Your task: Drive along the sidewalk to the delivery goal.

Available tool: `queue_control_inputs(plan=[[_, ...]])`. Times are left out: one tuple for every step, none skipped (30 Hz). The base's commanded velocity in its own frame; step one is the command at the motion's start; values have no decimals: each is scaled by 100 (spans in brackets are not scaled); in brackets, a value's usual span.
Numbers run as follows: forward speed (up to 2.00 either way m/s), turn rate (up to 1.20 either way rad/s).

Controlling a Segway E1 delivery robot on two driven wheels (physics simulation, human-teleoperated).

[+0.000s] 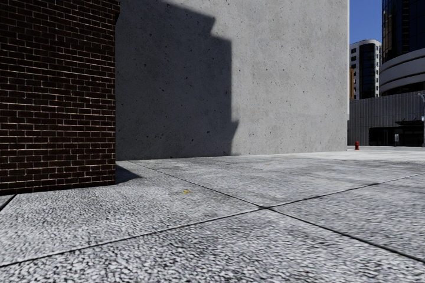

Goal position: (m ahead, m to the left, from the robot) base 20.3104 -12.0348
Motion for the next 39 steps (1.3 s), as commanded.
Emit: queue_control_inputs(plan=[[0,0],[0,0],[0,0],[0,0],[0,0],[0,0],[0,0],[0,0],[0,0],[0,0],[0,0],[0,0],[0,0],[0,0],[0,0],[0,0],[0,0],[0,0],[0,0],[0,0],[0,0],[0,0],[0,0],[0,0],[0,0],[0,0],[0,0],[0,0],[0,0],[0,0],[12,0],[12,0],[82,0],[116,0],[140,0],[145,0],[145,0],[146,0],[147,0]])
